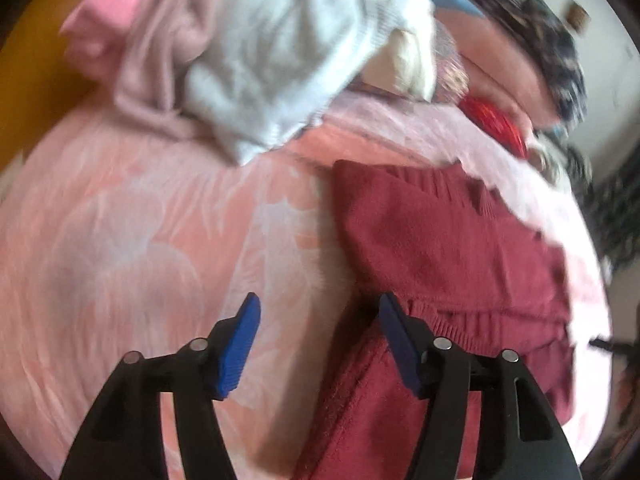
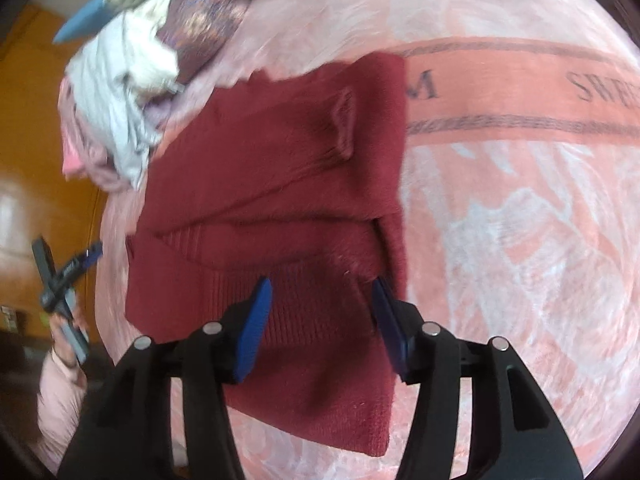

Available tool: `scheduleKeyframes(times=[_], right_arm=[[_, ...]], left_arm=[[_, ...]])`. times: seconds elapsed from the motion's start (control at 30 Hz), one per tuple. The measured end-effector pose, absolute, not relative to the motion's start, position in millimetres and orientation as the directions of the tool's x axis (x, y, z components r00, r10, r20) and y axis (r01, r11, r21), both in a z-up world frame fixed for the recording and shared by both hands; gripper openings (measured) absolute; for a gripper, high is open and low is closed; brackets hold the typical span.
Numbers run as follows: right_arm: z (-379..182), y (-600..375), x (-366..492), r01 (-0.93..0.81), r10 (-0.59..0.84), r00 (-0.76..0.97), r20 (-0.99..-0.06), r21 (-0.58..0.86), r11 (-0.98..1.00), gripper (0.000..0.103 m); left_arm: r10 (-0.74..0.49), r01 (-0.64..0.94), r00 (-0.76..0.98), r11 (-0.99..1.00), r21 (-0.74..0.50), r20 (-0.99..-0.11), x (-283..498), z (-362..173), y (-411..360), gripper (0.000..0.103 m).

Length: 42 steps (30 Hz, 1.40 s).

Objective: Fold small clothes
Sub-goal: 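Grasp the folded sweater edge with both grippers, then lift the folded sweater off the bedspread with both grippers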

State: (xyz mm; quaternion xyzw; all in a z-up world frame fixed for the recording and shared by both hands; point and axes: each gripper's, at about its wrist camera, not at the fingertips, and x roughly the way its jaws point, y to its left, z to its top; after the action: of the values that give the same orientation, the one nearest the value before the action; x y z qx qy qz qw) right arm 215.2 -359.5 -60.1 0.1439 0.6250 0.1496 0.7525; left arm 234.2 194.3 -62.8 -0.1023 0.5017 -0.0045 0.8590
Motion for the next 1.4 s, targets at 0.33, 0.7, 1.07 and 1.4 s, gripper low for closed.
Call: scheduleKeyframes(times=[0.33,0.7,1.07,1.4], right_arm=[[-91.3,-334.0,221.4,-0.16,0.252,0.114,-0.961,0.232,0.959,0.077],[-103.8,-314.3,216.2,-0.279,0.216,0.088,-0.972,0.184,0.943,0.012],[-72.9,-322.2,210.7,-0.333,0.332,0.138,-0.933,0.272,0.903,0.009],[-109.9,-313.7,218.6,-0.28,0.268,0.082,-0.96,0.236,0.93,0.011]], left_arm=[[-0.097,0.099,0.41,0.993,-0.061,-0.907,249.0,-100.9,144.1,0.073],[-0.103,0.195,0.339,0.98,-0.037,-0.935,248.3,-128.4,113.5,0.045],[-0.264,0.342,0.356,0.93,-0.138,-0.896,229.1,-112.9,106.9,0.014],[-0.197,0.308,0.331,0.947,-0.091,-0.923,238.3,-133.2,96.2,0.046]])
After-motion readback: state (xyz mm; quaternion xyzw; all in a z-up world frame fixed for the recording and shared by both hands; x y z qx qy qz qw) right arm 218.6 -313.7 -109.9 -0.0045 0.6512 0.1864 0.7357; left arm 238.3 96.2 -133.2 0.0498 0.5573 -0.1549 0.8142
